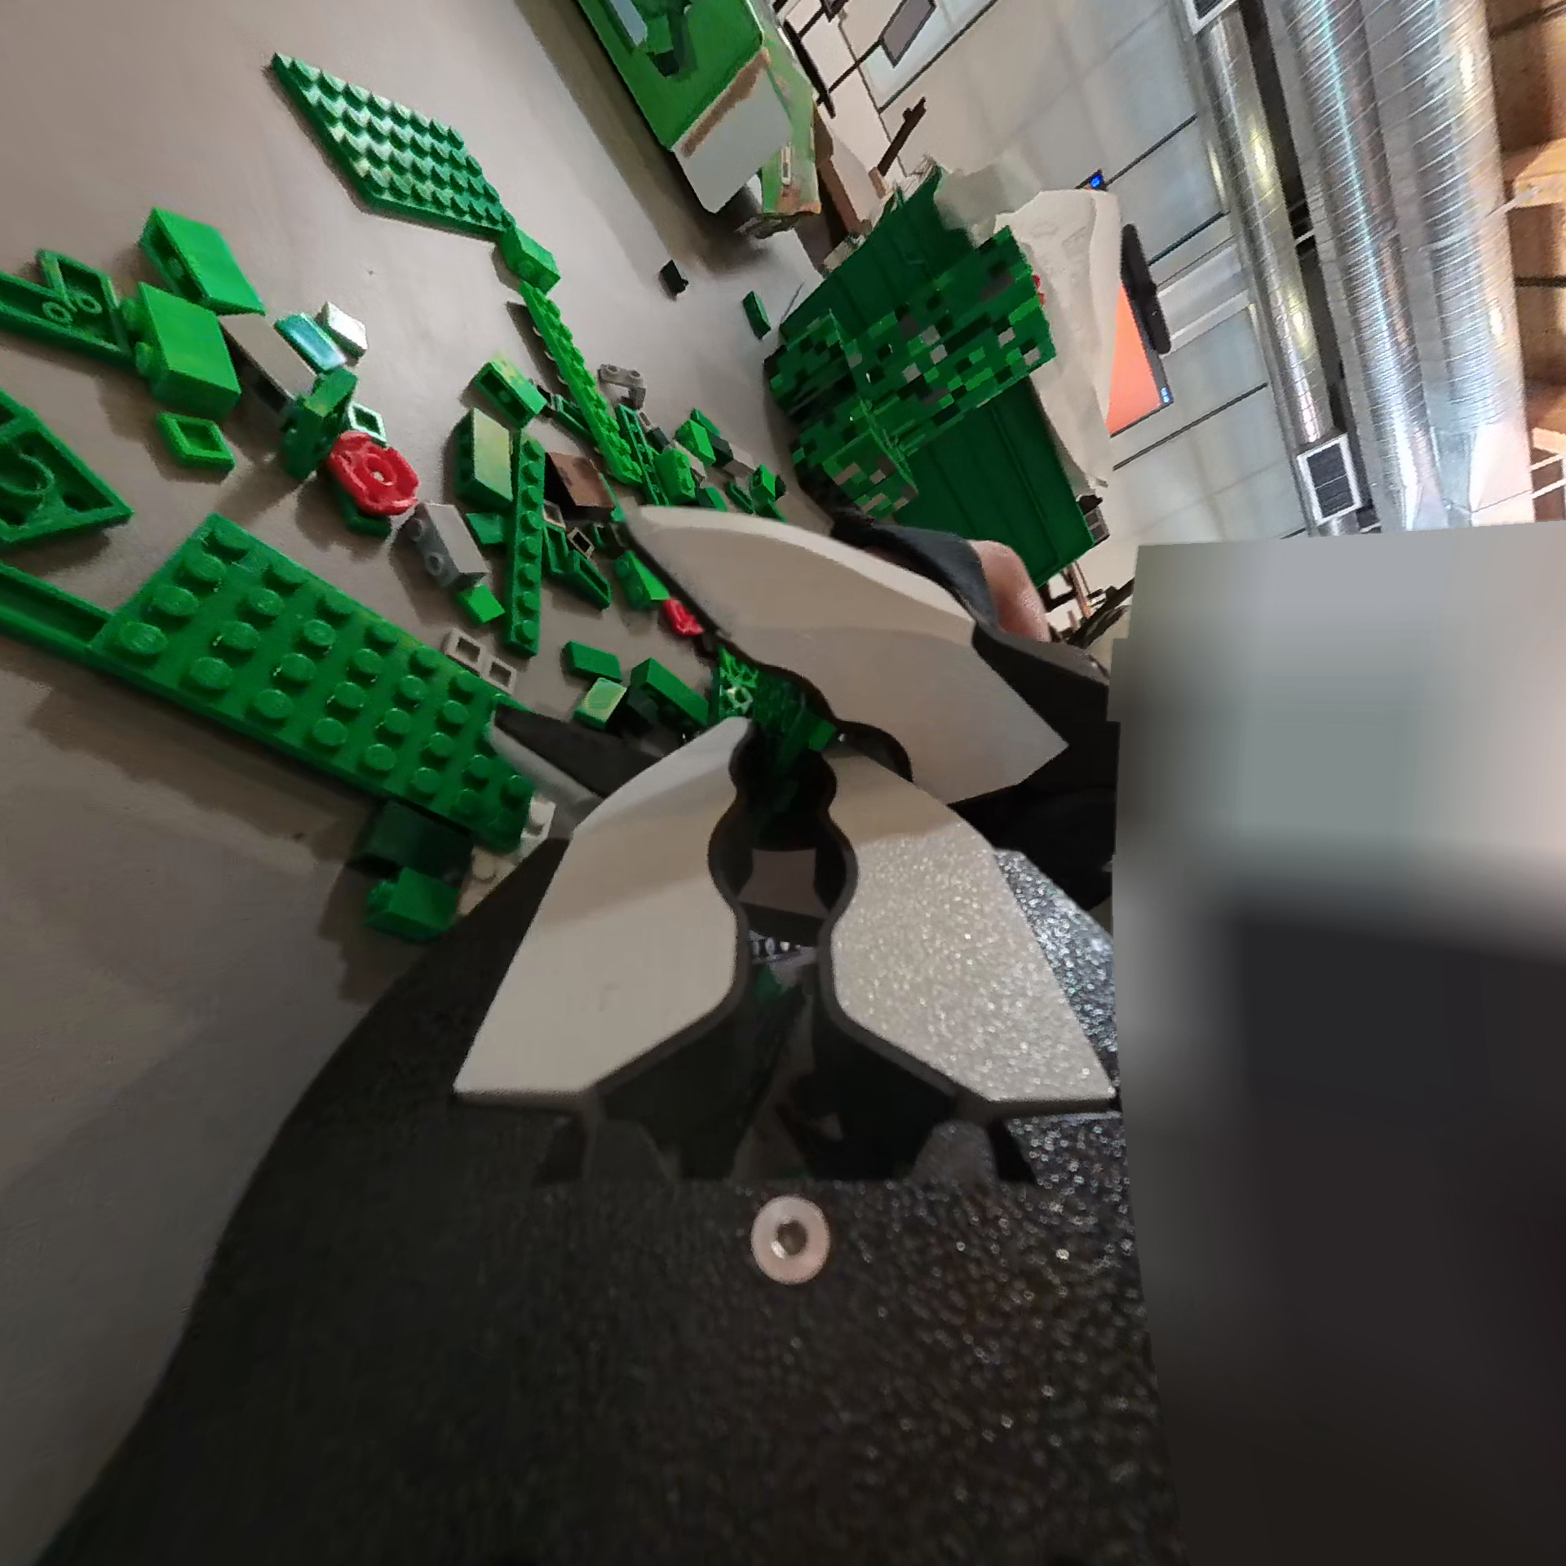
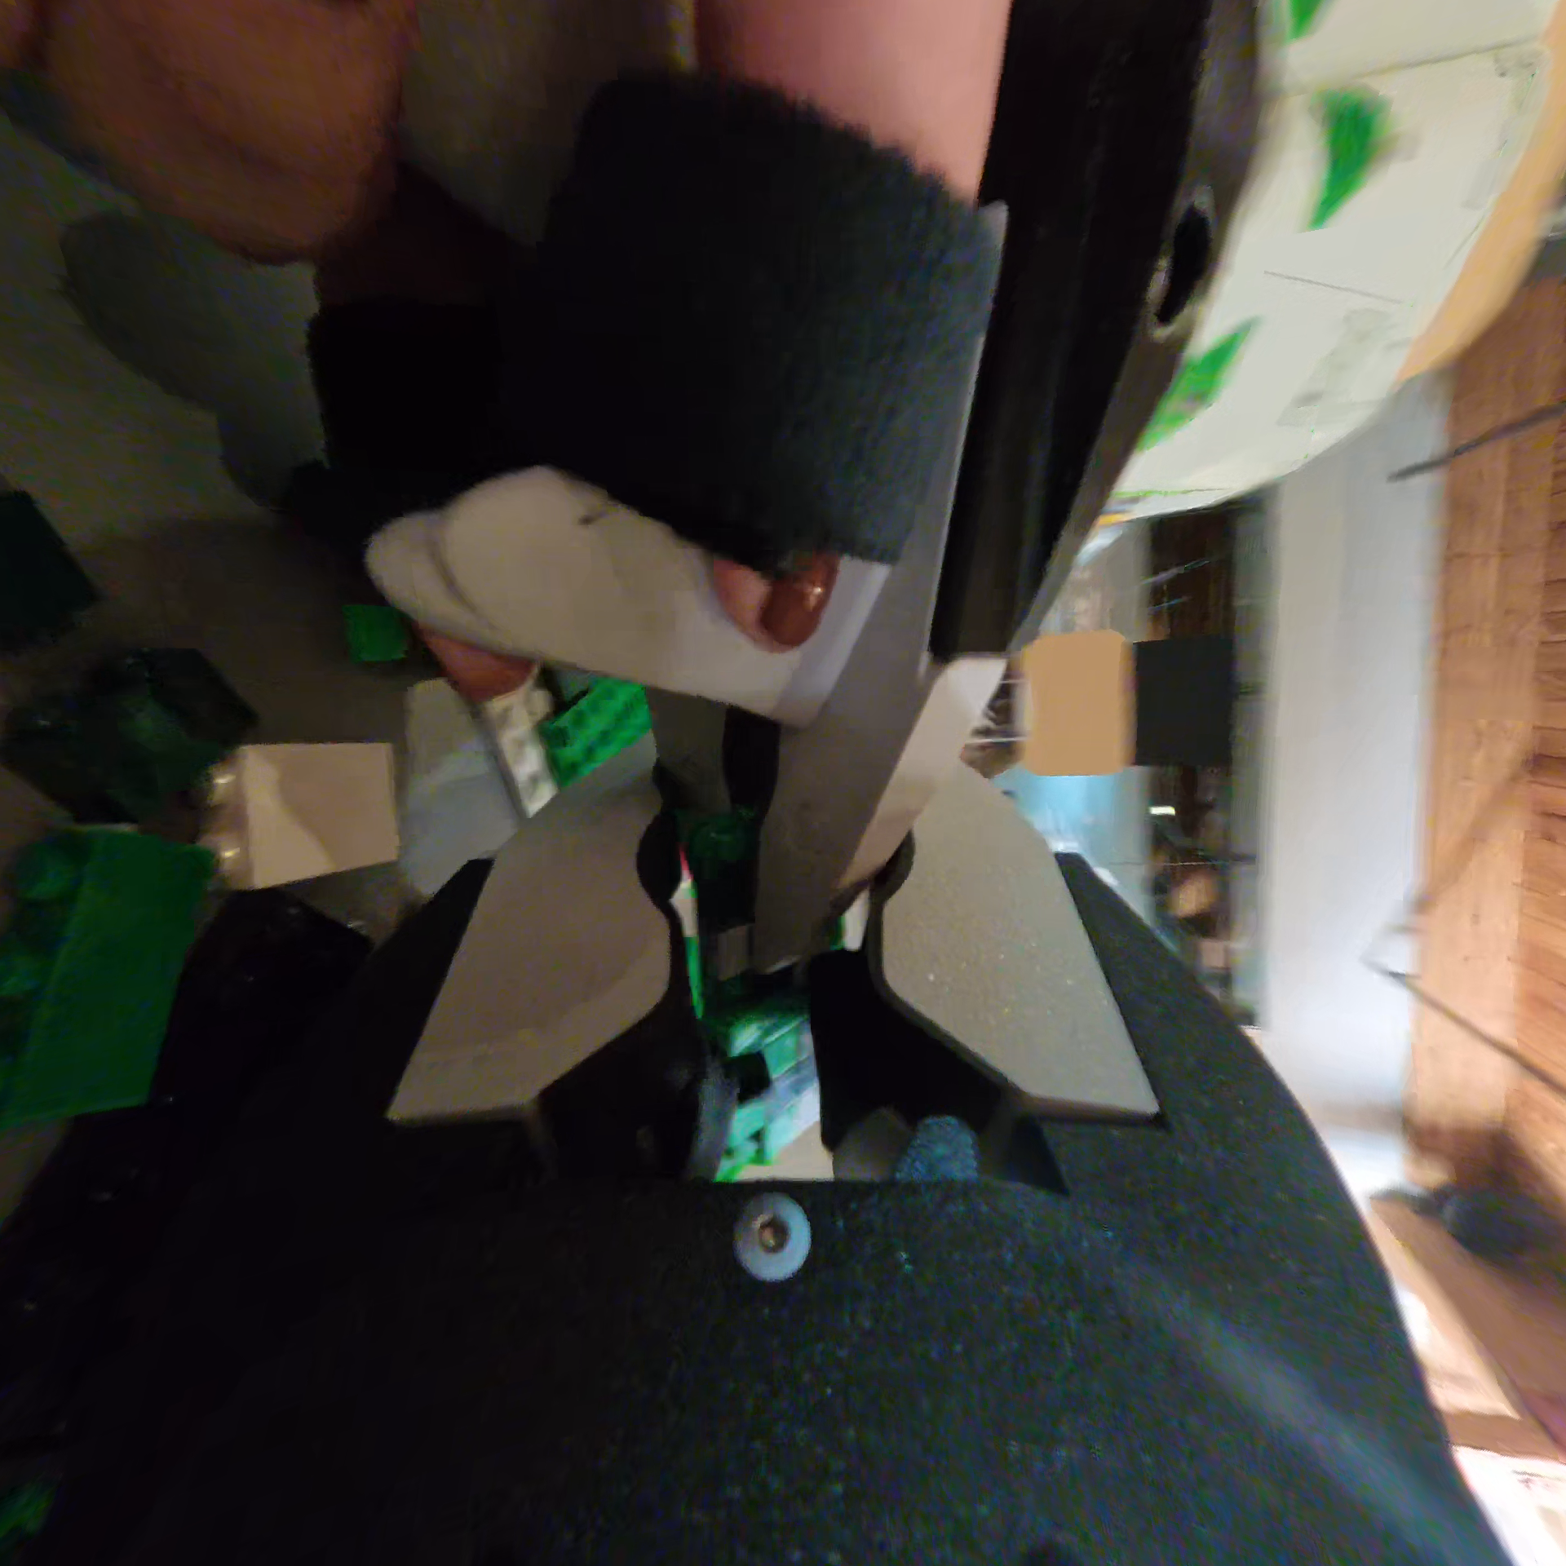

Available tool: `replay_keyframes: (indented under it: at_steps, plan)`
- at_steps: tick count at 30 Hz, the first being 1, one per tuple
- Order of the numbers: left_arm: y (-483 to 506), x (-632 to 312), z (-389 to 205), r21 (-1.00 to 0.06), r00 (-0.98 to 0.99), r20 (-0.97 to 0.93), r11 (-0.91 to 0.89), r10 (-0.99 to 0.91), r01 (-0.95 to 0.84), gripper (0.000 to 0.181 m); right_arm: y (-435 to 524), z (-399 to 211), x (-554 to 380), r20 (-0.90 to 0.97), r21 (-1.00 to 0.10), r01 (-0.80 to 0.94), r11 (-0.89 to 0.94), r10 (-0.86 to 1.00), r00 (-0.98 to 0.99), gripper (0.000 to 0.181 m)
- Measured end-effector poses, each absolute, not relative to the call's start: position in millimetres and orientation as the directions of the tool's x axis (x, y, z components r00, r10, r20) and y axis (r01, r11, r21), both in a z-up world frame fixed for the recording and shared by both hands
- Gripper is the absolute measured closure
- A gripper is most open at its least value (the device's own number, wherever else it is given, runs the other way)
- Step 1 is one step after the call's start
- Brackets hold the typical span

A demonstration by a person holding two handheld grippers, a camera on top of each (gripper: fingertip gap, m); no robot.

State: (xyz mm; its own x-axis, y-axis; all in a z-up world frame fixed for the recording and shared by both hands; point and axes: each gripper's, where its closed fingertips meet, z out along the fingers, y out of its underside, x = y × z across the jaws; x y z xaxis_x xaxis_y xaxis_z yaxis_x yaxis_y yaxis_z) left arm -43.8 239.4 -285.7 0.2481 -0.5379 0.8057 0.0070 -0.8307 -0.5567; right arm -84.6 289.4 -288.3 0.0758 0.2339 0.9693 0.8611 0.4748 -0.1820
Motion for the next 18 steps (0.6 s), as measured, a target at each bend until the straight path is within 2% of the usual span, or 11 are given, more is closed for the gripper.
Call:
replay_keyframes:
  at_steps: [2, 5, 8, 9, 14, 18]
  plan:
    - [241.2, -47.1, -274.7, -0.489, 0.146, 0.867, -0.869, -0.476, 0.077, 0.175, 287.9, -278.0, -85.0, 0.985, -0.147, 0.858, 0.492, 0.151, 0.082, 0.137]
    - [243.0, -48.9, -273.3, -0.452, 0.103, 0.891, -0.886, -0.443, 0.105, 0.175, 289.6, -280.4, -84.7, 0.978, -0.182, 0.857, 0.482, 0.181, 0.106, 0.137]
    - [246.4, -48.2, -278.6, -0.507, 0.183, 0.855, -0.856, -0.485, 0.103, 0.175, 293.4, -284.7, -80.7, 0.969, -0.208, 0.867, 0.454, 0.217, 0.119, 0.139]
    - [249.3, -49.4, -281.4, -0.53, 0.225, 0.837, -0.841, -0.499, 0.106, 0.175, 295.4, -285.5, -78.4, 0.96, -0.237, 0.867, 0.438, 0.244, 0.139, 0.135]
    - [269.1, -66.3, -283.2, -0.653, 0.398, 0.728, -0.741, -0.558, 0.155, 0.176, 304.6, -287.7, -63.9, 0.844, -0.466, 0.823, 0.324, 0.44, 0.305, 0.117]
    - [274.7, -72.7, -269.0, -0.693, 0.38, 0.71, -0.684, -0.593, 0.227, 0.175, 304.3, -287.4, -58.9, 0.758, -0.568, 0.779, 0.265, 0.537, 0.37, 0.108]
